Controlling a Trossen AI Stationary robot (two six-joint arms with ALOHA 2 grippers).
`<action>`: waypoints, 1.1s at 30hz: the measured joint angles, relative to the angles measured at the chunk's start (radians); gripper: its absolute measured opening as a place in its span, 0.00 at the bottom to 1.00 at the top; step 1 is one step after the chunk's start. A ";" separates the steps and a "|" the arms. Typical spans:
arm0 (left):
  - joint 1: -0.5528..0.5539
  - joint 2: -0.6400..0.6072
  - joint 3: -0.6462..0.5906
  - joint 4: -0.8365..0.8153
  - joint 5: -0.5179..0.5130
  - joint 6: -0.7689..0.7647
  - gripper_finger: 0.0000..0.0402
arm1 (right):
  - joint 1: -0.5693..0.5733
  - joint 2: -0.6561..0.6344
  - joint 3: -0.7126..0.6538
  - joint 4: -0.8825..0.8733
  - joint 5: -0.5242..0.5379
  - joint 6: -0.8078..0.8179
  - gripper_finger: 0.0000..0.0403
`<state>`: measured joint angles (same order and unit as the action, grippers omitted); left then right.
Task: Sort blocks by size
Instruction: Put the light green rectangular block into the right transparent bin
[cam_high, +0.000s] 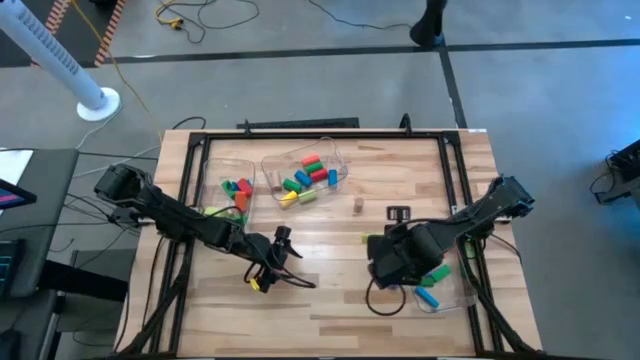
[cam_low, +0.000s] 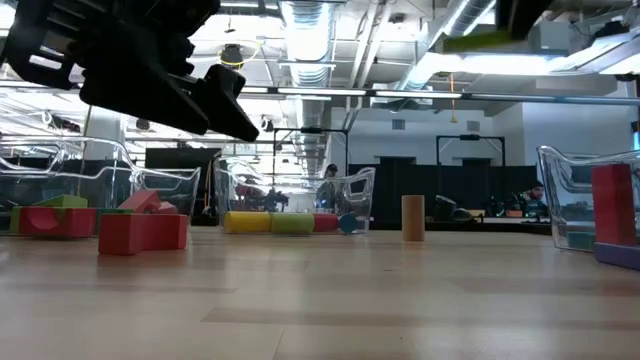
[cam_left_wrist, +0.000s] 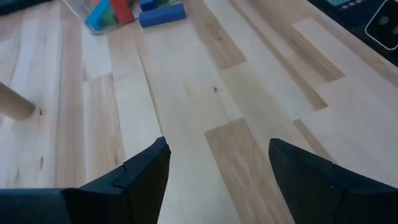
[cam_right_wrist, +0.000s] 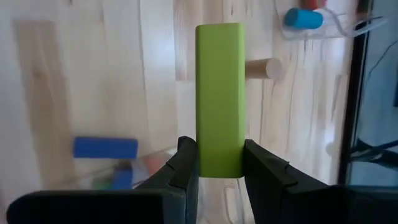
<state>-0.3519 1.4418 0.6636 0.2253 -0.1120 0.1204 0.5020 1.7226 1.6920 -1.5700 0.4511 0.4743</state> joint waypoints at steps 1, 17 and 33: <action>0.001 -0.002 0.000 0.004 -0.001 0.005 0.67 | 0.007 -0.013 0.000 0.000 0.000 0.021 0.30; 0.006 -0.004 0.000 0.021 -0.002 0.014 0.67 | 0.162 -0.179 -0.044 -0.002 -0.006 0.298 0.31; 0.006 -0.004 0.000 0.031 -0.002 0.014 0.67 | 0.313 -0.386 -0.449 0.012 -0.115 0.712 0.31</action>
<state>-0.3454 1.4380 0.6636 0.2568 -0.1139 0.1341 0.8149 1.3368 1.2432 -1.5582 0.3360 1.1858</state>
